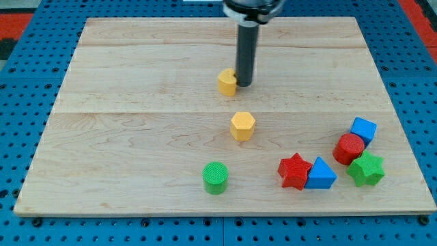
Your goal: Push the hexagon into the heart
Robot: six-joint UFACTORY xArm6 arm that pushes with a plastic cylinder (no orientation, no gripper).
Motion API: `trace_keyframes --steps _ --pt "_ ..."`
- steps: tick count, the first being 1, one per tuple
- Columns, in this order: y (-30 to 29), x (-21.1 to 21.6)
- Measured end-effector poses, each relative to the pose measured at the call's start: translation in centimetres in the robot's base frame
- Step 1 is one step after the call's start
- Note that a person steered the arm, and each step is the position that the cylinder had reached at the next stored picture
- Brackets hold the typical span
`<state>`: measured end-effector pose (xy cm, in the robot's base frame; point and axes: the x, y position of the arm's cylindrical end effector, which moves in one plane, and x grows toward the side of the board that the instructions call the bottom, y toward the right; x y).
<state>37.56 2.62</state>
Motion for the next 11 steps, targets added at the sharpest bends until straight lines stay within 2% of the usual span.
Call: trace_keyframes --steps 1,2,3,4,5,6,7,8,9,11 --pt "0.4 0.8" --pt "7.1 6.4" --pt "8.9 13.0" --pt "4.7 13.6" --pt "1.4 10.0" --pt "0.7 9.6" --pt "0.0 11.6" --pt "-3.2 8.8" --pt "-3.2 6.1" --pt "-2.2 5.9"
